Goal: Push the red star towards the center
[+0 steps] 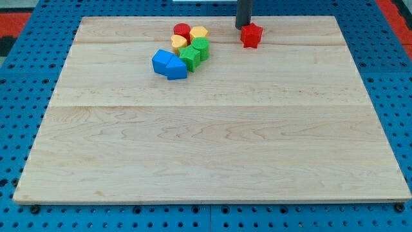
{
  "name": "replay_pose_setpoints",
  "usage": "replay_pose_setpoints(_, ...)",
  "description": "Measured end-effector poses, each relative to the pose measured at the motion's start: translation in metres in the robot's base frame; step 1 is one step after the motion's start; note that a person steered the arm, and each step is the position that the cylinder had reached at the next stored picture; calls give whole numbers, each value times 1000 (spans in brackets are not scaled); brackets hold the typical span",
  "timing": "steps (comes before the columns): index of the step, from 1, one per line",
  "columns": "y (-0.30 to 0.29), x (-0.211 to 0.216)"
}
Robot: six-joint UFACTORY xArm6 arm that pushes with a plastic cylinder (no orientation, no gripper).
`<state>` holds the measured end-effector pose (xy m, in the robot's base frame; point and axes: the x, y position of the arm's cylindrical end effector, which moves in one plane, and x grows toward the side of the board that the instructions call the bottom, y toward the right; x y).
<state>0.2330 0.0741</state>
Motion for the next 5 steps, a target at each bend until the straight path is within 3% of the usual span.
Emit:
replay_pose_setpoints(1,-5,8)
replay_pose_setpoints(4,15,-41)
replay_pose_setpoints(5,31,7)
